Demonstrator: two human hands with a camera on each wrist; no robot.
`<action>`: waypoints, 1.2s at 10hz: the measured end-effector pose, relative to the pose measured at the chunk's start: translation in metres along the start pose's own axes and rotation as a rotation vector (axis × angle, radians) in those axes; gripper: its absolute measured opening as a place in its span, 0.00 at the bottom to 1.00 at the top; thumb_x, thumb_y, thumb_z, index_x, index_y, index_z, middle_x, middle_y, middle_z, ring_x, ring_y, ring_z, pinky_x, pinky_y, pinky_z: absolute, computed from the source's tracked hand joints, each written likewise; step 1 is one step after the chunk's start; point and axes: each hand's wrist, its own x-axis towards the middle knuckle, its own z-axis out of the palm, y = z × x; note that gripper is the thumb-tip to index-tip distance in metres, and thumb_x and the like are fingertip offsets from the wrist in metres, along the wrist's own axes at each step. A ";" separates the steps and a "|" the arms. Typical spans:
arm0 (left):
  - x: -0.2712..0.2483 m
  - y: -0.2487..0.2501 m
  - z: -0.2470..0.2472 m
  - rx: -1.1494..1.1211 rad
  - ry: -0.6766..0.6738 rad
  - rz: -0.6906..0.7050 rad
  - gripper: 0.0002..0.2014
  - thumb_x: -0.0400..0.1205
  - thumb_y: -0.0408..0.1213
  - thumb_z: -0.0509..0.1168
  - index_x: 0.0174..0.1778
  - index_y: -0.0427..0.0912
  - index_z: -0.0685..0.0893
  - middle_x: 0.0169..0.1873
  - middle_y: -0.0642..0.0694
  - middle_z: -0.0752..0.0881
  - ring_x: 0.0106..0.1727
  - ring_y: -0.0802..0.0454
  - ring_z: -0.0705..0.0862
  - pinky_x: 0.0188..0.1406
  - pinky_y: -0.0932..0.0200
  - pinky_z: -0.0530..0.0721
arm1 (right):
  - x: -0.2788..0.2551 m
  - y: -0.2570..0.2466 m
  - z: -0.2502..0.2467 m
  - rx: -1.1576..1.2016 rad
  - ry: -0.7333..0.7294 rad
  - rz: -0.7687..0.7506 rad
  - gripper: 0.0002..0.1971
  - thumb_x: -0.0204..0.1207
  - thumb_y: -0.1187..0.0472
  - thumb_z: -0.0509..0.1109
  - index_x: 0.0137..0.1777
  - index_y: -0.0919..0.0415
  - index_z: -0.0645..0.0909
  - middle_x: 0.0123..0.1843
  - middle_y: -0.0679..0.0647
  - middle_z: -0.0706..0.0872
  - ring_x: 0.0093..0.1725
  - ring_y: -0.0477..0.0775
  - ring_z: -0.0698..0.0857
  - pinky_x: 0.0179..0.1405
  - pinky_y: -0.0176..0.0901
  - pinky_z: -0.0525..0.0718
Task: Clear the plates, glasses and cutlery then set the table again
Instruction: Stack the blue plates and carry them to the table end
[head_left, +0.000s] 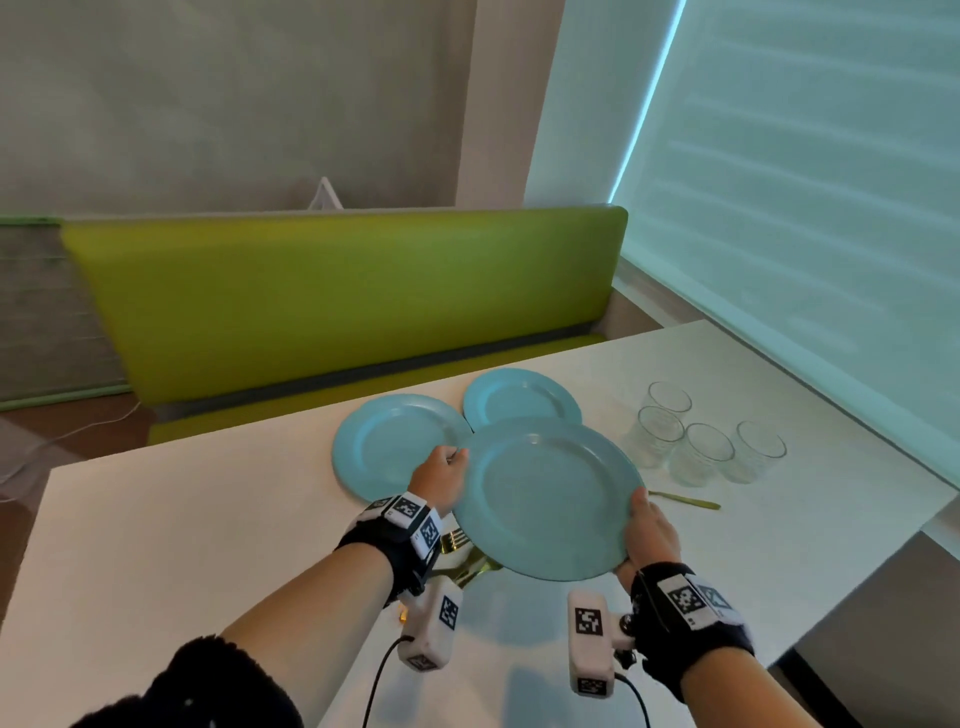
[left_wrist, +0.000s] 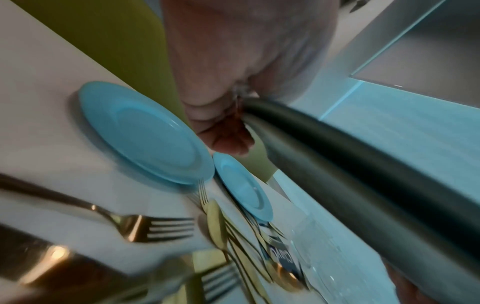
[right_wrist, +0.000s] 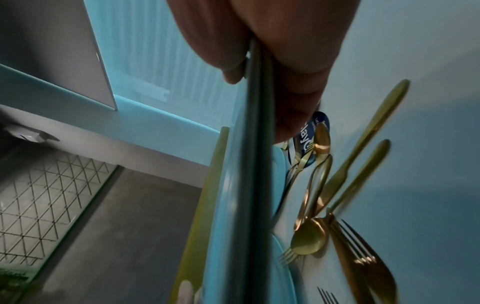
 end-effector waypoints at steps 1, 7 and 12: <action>0.026 -0.006 -0.024 0.084 0.139 -0.161 0.24 0.86 0.46 0.52 0.71 0.31 0.73 0.70 0.32 0.77 0.70 0.35 0.75 0.70 0.49 0.73 | 0.028 -0.008 0.008 -0.087 0.018 -0.034 0.22 0.85 0.50 0.55 0.67 0.66 0.76 0.65 0.66 0.81 0.62 0.67 0.82 0.65 0.69 0.79; 0.082 -0.063 -0.068 -0.481 0.438 -0.415 0.23 0.88 0.39 0.49 0.76 0.29 0.67 0.71 0.30 0.74 0.69 0.30 0.76 0.60 0.44 0.78 | 0.073 -0.024 0.059 -0.154 -0.115 -0.010 0.18 0.84 0.47 0.55 0.59 0.61 0.77 0.60 0.63 0.82 0.60 0.67 0.83 0.62 0.74 0.78; 0.033 -0.012 -0.084 -0.677 0.402 -0.168 0.21 0.87 0.41 0.48 0.73 0.37 0.73 0.70 0.37 0.77 0.69 0.38 0.76 0.67 0.48 0.74 | 0.028 -0.032 0.113 -0.272 -0.258 -0.101 0.14 0.84 0.48 0.52 0.56 0.54 0.75 0.52 0.59 0.81 0.56 0.61 0.81 0.65 0.62 0.79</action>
